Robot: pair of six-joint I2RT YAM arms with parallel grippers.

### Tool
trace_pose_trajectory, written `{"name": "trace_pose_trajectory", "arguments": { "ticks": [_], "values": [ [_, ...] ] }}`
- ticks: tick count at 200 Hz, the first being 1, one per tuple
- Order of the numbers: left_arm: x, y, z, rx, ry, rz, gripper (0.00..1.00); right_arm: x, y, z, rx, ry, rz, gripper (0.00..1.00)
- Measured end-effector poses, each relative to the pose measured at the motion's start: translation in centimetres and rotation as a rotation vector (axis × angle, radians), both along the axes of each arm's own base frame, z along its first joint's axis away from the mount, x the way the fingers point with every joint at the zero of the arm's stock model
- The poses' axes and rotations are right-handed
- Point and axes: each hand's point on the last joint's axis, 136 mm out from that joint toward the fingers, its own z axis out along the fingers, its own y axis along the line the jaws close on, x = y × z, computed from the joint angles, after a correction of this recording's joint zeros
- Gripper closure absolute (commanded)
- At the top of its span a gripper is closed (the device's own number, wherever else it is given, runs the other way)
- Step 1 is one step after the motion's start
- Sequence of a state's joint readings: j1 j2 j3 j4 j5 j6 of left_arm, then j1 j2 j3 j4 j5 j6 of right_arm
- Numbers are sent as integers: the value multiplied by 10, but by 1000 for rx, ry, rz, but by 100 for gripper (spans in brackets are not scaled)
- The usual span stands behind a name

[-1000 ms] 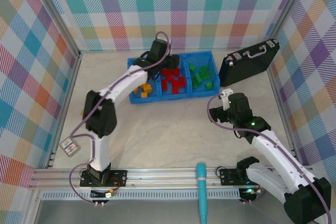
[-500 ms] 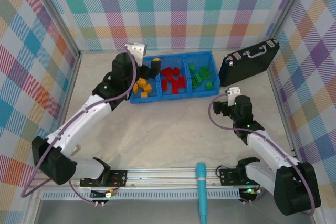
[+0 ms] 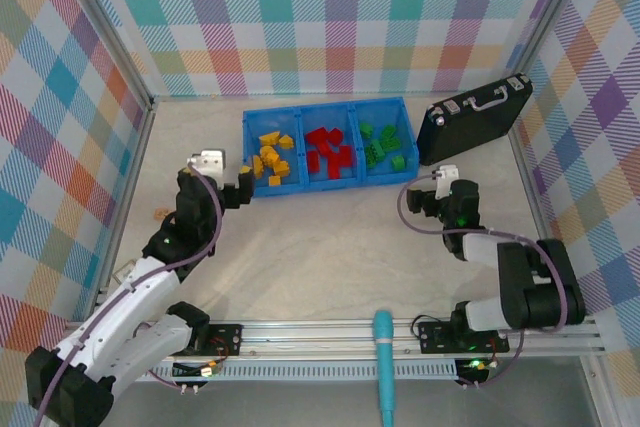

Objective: Sort the legos into containers by color
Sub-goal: Reset both arms

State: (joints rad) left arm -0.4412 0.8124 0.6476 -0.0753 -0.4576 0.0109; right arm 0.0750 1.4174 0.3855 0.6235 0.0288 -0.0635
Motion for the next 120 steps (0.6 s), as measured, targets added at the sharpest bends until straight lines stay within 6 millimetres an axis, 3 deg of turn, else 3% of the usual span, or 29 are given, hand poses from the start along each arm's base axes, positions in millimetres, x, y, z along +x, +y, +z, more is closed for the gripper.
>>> {"name": "trace_pose_trajectory", "arguments": {
  "ticks": [24,56,90,120],
  "values": [
    [-8,11,-13,-17,4,33,0,18,-4,2,24,-11,-3,1],
    [-17,21,-35,-29,-3,73,0,21,-13,2,65,-45,-12,1],
    [-23,34,-74,-7,13,115,0,21,-13,4,82,-59,-11,1],
    [-21,58,-110,-5,43,190,0,22,-13,5,90,-59,-15,1]
  ]
}}
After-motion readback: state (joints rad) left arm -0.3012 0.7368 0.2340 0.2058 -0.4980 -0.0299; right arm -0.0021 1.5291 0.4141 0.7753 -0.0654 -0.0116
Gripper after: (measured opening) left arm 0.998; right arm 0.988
